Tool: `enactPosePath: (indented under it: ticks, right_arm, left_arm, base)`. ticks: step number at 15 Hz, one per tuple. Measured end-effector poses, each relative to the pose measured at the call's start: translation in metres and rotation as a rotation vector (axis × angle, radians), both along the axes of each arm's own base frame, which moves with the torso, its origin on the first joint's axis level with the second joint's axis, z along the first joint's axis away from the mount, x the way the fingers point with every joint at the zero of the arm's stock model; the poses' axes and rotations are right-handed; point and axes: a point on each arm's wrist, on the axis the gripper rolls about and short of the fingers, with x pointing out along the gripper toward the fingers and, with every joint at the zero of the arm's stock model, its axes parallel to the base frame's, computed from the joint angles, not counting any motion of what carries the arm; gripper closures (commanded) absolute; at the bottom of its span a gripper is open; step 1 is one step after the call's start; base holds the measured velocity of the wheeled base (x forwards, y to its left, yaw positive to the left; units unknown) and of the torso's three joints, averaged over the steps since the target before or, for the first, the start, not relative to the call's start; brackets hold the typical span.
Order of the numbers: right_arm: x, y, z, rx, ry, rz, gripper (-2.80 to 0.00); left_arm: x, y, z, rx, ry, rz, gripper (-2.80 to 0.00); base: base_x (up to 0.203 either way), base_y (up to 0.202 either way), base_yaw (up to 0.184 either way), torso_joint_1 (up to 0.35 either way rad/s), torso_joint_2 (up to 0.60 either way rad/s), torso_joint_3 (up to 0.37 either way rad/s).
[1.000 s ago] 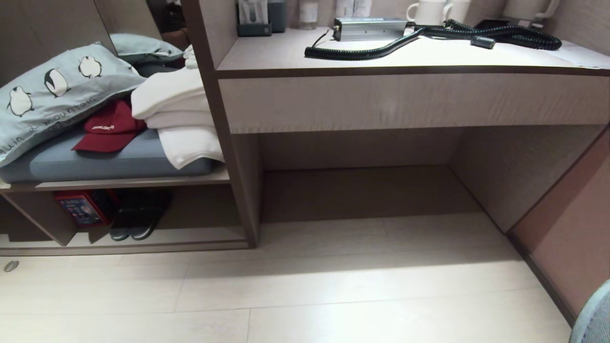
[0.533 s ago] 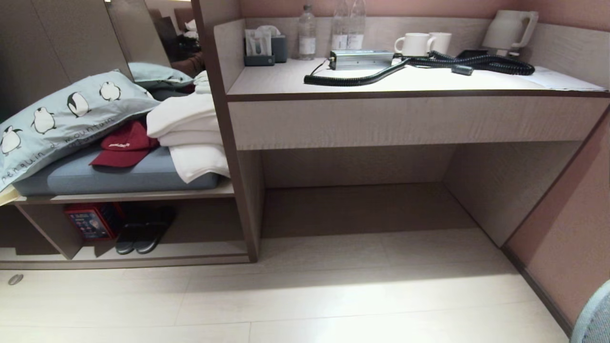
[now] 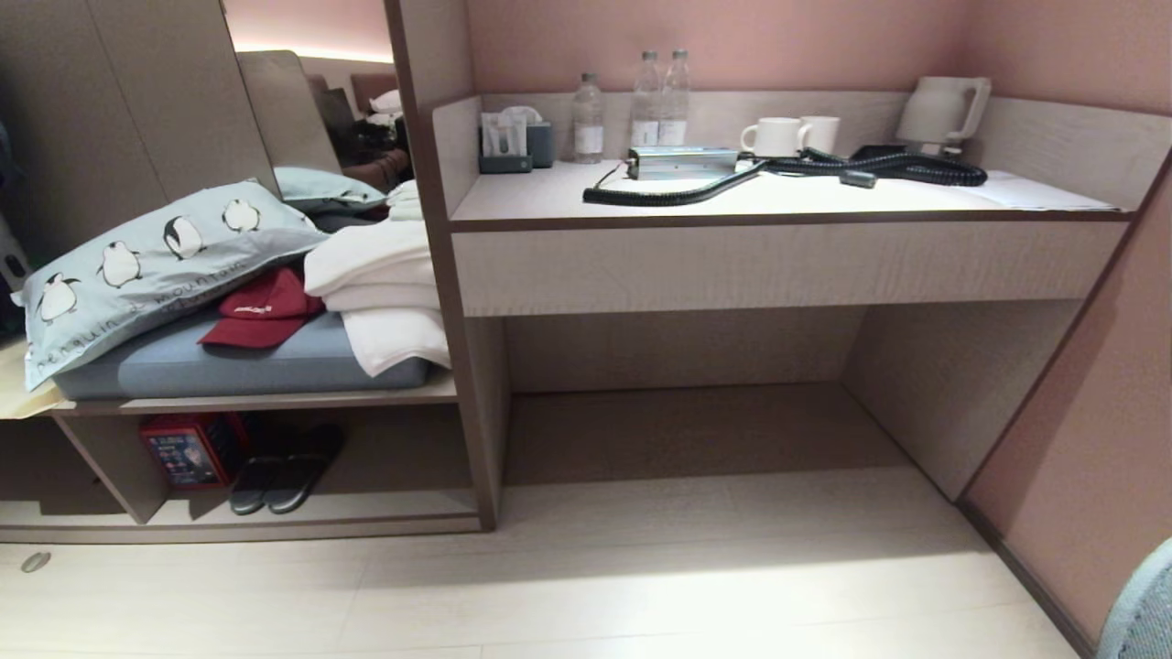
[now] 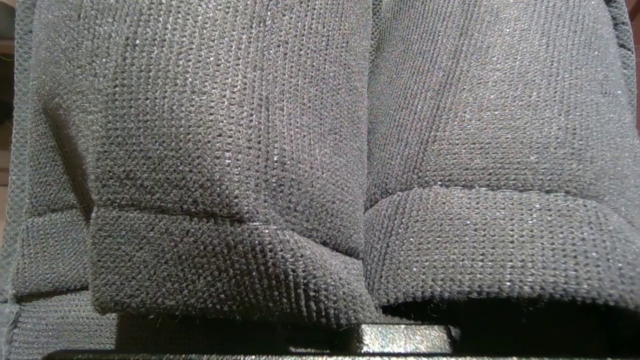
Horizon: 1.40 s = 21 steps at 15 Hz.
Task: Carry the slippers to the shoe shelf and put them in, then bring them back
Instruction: Place the slippers into the shoe cabinet
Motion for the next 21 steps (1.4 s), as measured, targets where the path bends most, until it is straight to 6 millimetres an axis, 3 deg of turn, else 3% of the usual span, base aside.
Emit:
enactPosePath:
  ticks: [9,21]
  right_arm:
    - [0.0000,0.0000,0.0000,0.000,0.000,0.001,0.00]
    - [0.0000,0.0000,0.0000,0.000,0.000,0.000,0.00]
  left_arm:
    - [0.0000,0.0000,0.0000,-0.002,0.000,0.001,0.00]
    - [0.0000,0.0000,0.0000,-0.003,0.000,0.000,0.00]
  base:
    - [0.001,0.007,-0.001,0.001,0.00,0.004]
    - [0.001,0.187,-0.002,0.002,0.00,0.003]
